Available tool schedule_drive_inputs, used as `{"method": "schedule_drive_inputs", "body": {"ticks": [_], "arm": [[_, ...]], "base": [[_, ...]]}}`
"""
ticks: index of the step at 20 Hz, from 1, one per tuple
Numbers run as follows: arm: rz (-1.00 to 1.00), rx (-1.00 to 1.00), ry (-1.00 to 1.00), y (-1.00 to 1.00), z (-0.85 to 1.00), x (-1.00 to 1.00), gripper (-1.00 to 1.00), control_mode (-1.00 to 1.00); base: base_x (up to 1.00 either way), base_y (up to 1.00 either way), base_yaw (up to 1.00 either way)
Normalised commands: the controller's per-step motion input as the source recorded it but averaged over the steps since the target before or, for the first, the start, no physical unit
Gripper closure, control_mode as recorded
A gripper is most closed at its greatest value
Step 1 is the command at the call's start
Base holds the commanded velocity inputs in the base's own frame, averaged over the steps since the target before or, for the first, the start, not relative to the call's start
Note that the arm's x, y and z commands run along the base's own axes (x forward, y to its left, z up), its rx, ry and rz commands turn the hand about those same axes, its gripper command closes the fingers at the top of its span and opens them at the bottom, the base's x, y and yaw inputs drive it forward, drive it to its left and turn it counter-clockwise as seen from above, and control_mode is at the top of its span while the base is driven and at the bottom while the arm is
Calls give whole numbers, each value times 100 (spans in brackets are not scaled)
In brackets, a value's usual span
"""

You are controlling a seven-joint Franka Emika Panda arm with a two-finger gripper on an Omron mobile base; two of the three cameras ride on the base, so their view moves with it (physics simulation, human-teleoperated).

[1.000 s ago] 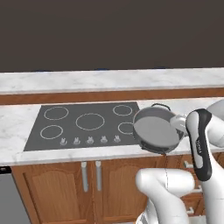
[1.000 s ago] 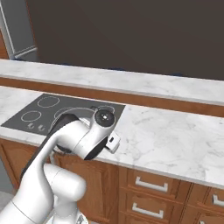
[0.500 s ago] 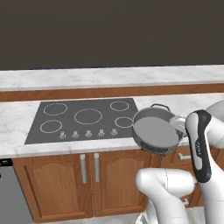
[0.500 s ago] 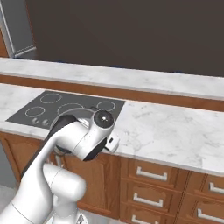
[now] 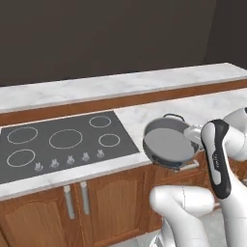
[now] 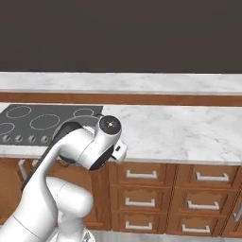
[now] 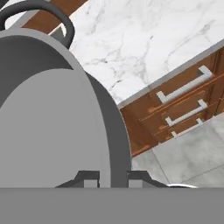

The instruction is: Move the pot and pan from the stove into the sink.

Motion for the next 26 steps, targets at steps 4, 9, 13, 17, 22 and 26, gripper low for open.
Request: {"method": "schedule_drive_inputs", "body": {"ticks": [4, 9, 13, 17, 22, 26], "arm": [[0, 0, 0, 0, 0, 0, 100, 100], [0, 0, 0, 0, 0, 0, 100, 100], [0, 0, 0, 0, 0, 0, 100, 100], [0, 0, 0, 0, 0, 0, 100, 100], [0, 0, 0, 0, 0, 0, 100, 100], [0, 0, 0, 0, 0, 0, 100, 100]], "base": [[0, -6, -46], [0, -5, -47], [1, -1, -49], [2, 0, -50], [2, 0, -50], [2, 0, -50]]}}
